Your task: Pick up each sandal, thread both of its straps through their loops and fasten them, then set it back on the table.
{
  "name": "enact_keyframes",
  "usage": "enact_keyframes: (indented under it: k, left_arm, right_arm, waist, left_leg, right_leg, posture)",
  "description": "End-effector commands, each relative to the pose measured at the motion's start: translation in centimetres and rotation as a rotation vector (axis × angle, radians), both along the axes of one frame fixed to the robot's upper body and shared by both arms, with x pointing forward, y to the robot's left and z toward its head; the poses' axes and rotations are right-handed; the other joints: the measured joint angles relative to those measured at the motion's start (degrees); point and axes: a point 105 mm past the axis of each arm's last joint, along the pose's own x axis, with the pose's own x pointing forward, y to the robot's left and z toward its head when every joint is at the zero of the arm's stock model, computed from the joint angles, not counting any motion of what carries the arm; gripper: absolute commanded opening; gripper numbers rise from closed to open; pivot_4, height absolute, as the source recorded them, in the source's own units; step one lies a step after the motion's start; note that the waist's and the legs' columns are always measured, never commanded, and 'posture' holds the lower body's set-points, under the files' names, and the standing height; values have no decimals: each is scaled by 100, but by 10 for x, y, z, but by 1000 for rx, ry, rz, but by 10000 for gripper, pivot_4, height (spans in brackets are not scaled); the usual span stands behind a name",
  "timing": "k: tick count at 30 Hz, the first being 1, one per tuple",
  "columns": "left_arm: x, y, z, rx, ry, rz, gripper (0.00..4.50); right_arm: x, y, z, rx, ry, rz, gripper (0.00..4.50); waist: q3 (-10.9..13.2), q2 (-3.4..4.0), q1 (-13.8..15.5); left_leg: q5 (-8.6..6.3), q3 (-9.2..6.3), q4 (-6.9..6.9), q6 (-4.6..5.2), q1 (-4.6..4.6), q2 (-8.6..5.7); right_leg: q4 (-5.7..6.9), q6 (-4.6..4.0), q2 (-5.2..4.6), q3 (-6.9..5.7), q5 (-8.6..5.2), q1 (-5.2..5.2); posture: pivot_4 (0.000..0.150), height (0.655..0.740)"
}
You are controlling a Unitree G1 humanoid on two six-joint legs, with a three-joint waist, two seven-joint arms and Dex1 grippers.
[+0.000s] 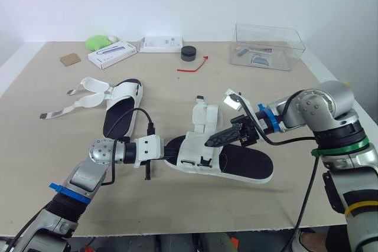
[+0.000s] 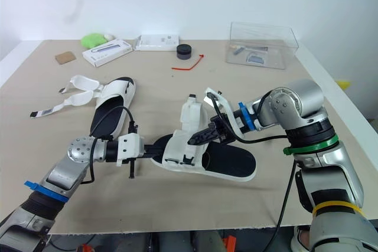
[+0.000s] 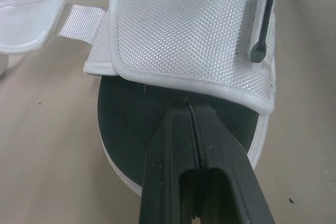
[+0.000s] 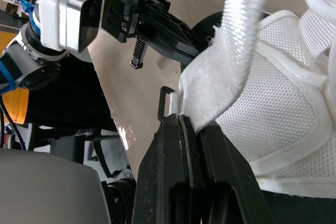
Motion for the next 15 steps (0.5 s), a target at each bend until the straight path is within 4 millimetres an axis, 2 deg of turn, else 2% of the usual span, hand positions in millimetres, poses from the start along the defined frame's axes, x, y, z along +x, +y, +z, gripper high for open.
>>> enact_keyframes:
  k: [1, 15]
  left_arm:
    - [0, 5, -20, 71, 58, 27, 0]
    - [1, 4, -20, 77, 55, 21, 0]
  right_arm:
    - [-4, 4, 8, 21, -35, 26, 528]
    - [-1, 2, 3, 6, -60, -15, 528]
  waist:
    - [0, 0, 0]
    - [-1, 1, 0]
  left_leg:
    - [0, 0, 0, 0, 0, 0]
    - [0, 0, 0, 0, 0, 0]
  right_leg:
    - [0, 0, 0, 0, 0, 0]
    - [0, 0, 0, -1, 0, 1]
  posture:
    - [1500, 7400]
    - [1500, 7400]
